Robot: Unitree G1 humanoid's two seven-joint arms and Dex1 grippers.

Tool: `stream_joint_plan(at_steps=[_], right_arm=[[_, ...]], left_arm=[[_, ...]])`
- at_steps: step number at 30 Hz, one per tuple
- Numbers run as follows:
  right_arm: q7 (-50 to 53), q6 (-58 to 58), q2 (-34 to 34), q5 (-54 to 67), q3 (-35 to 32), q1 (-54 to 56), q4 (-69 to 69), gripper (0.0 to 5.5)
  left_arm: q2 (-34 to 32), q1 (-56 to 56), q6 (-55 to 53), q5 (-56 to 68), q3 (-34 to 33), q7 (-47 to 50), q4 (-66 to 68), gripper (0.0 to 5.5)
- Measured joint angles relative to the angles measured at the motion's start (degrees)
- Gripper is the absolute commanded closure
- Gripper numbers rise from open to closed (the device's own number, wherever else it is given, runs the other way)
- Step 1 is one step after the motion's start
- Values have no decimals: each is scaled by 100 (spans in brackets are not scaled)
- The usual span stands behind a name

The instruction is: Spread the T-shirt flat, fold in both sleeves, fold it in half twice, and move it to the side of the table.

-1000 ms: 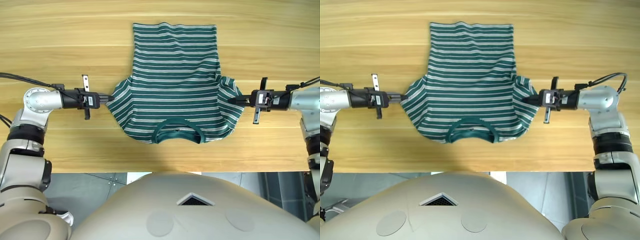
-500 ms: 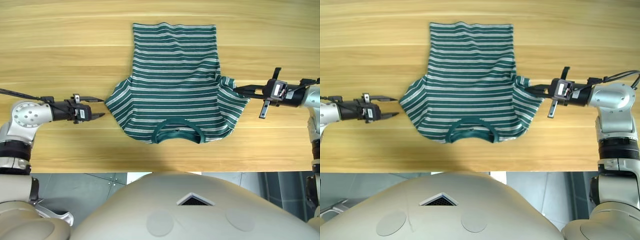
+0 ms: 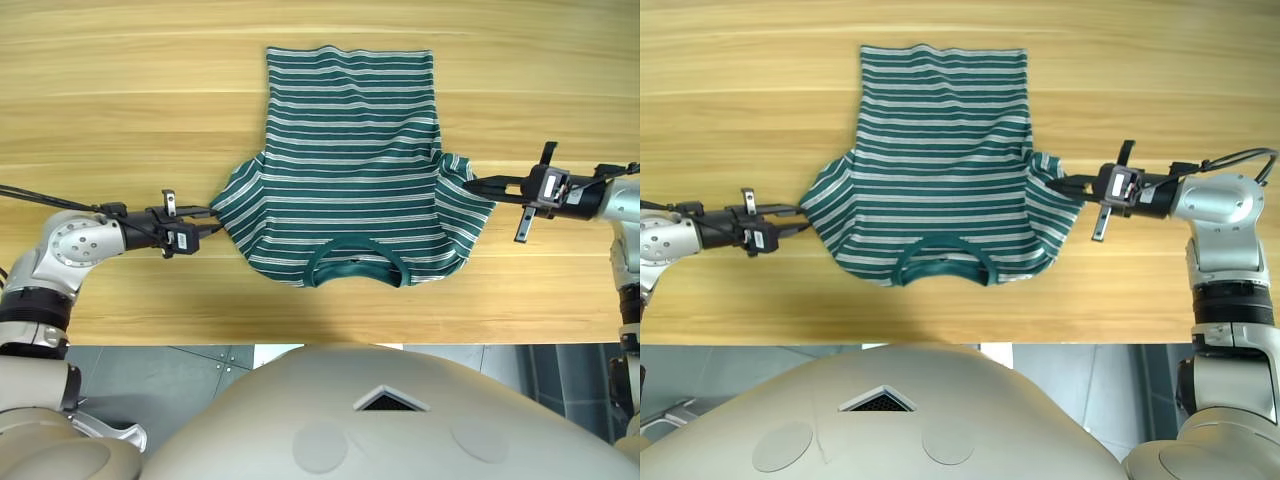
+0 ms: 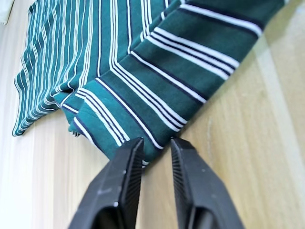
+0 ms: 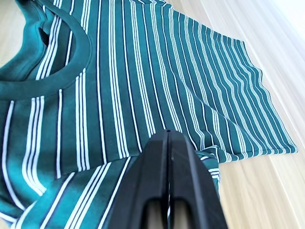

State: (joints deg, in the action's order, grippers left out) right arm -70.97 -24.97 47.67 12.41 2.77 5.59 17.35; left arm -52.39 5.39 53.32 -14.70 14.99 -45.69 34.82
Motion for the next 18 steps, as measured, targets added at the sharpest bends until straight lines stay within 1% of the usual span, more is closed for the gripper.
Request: stream_joint_plan(at_steps=[4,14,18], right_arm=[[1,17,-1,0,-1,-9,-23,550],[18,82,-3,-1,-3,-45,-69,550],[32,86,-10,-3,-2,-45,-87,550]], left_arm=[[-22,173,-101,-153,15,124,259,547],[-31,609,-64,-360,85,293,960,547],[49,606,-15,-56,146,87,931,494]])
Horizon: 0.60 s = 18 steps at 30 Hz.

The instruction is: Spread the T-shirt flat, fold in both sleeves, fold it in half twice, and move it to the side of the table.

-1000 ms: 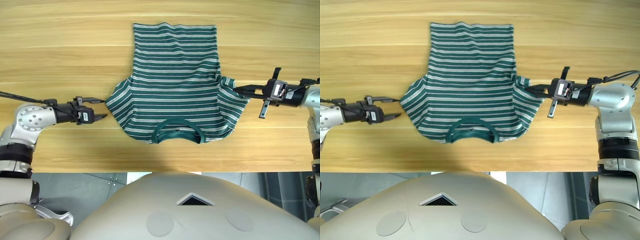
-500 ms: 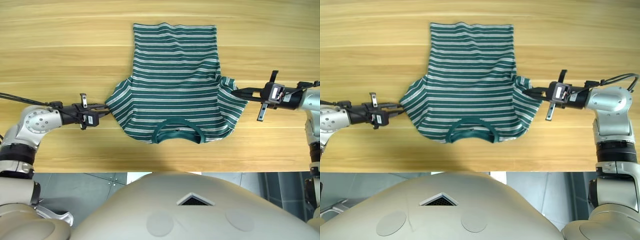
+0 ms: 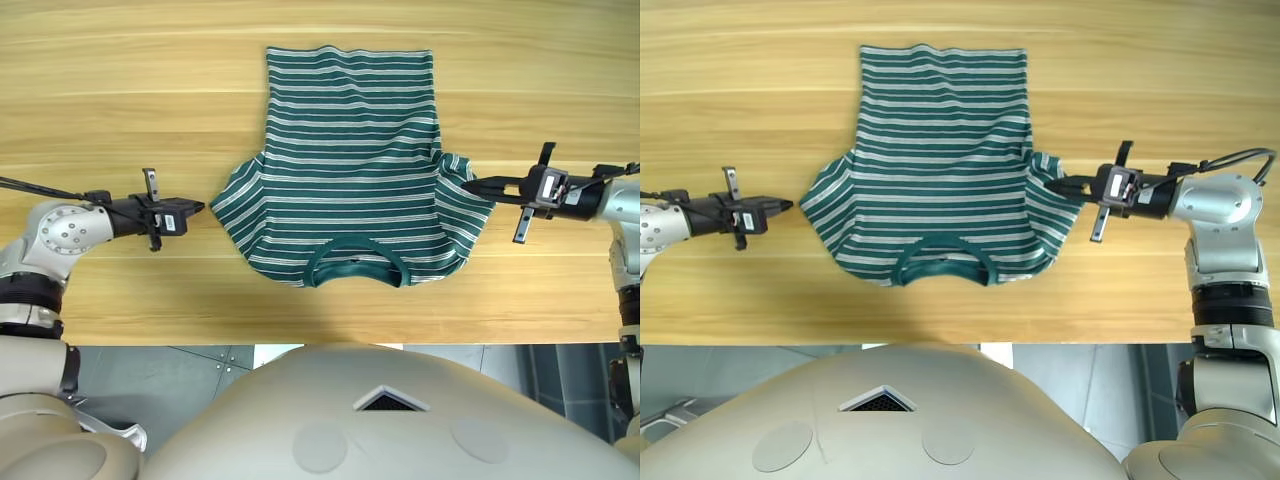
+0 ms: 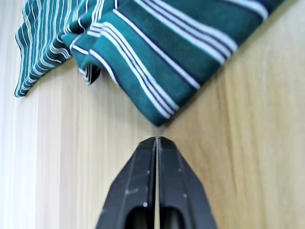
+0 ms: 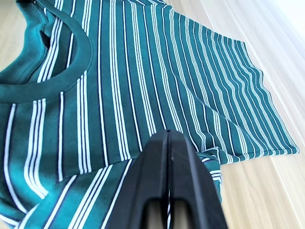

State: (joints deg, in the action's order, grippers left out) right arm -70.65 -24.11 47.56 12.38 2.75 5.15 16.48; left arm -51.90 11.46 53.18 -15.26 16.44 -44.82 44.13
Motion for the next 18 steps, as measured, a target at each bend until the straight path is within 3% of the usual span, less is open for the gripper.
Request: stream_joint_plan(at_steps=[13,18], right_arm=[[6,2,-102,-6,0,-1,-45,550],[6,2,-105,-8,0,-8,-48,550]], left_arm=[[18,57,-102,180,2,40,-9,319],[18,192,-74,9,77,180,54,315]])
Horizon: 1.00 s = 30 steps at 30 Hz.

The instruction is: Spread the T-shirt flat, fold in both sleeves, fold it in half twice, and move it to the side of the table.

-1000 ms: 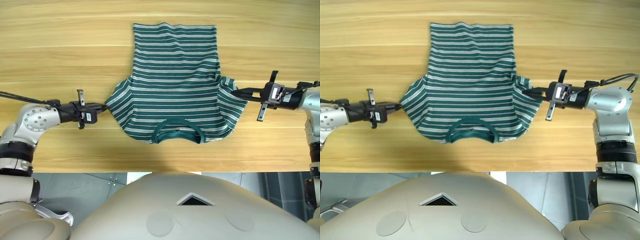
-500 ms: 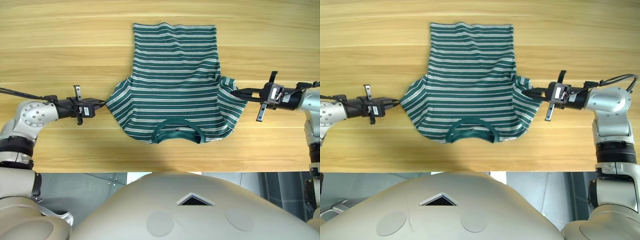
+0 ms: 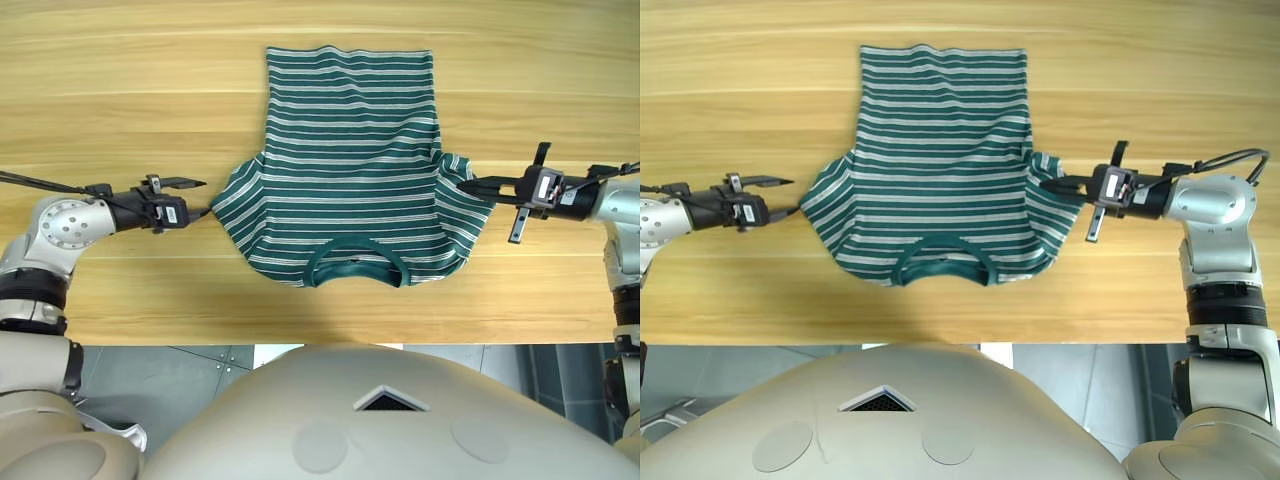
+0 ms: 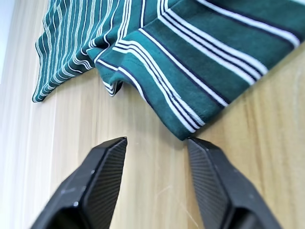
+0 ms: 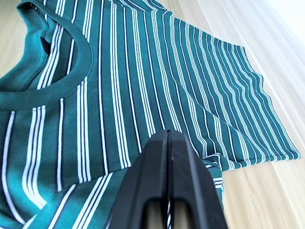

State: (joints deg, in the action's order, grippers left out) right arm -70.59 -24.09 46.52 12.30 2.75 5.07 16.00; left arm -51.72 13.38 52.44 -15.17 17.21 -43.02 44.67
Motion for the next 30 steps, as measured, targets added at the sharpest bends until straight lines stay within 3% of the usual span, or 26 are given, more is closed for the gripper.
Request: stream_joint_plan(at_steps=[14,30], right_arm=[[29,0,-28,-5,1,-1,-8,550],[56,0,-44,-30,5,-8,-13,550]], left_arm=[[35,50,143,-96,236,104,169,549],[65,48,242,-67,256,79,179,549]])
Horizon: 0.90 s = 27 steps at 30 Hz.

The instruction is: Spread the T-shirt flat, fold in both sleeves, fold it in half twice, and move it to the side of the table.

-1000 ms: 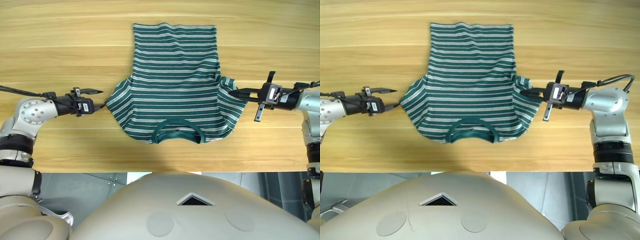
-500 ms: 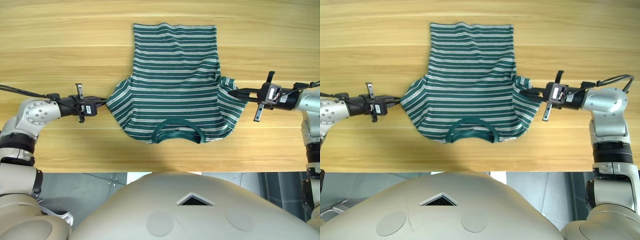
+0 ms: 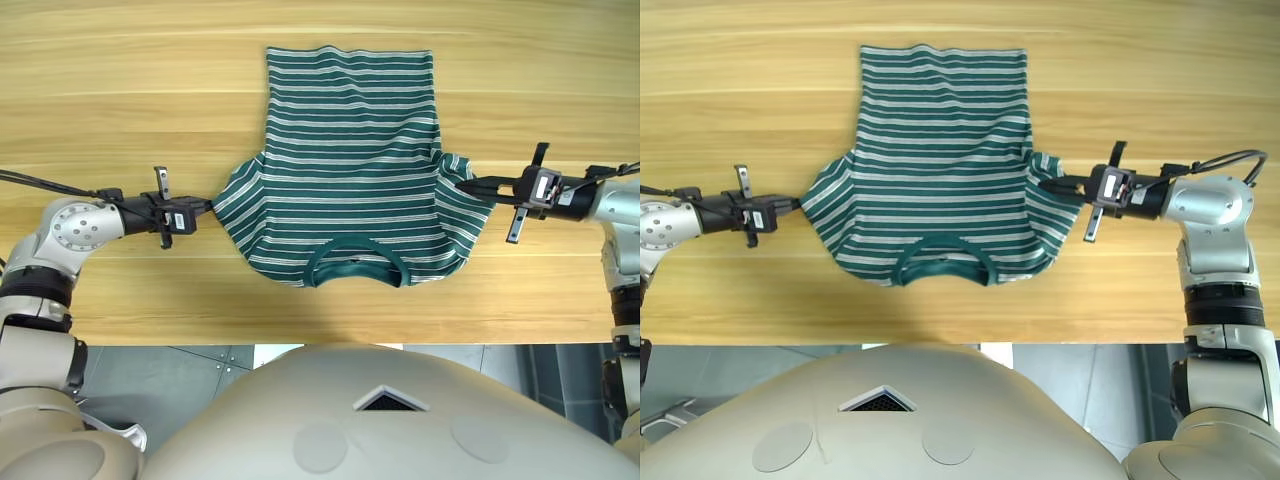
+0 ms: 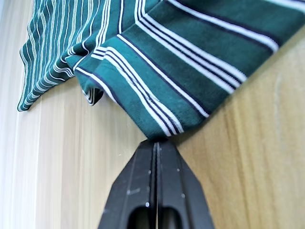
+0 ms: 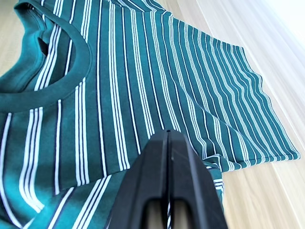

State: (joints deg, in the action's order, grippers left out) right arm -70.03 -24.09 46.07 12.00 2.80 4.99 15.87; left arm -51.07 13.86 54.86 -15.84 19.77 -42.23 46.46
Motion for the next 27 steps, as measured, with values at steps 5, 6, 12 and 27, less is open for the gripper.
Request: stream_joint_plan(at_steps=[5,6,12,27], right_arm=[[1,0,-7,-12,3,0,4,550],[2,0,-9,-12,3,0,5,550],[7,0,-23,-14,4,0,7,550],[11,-1,-61,-17,6,1,15,550]], left_arm=[[-22,-38,7,44,-34,-41,-52,549],[-46,-55,12,62,-48,-89,-93,549],[-175,-198,35,329,-217,-230,-390,549],[-205,-286,-413,217,-307,-376,-597,410]])
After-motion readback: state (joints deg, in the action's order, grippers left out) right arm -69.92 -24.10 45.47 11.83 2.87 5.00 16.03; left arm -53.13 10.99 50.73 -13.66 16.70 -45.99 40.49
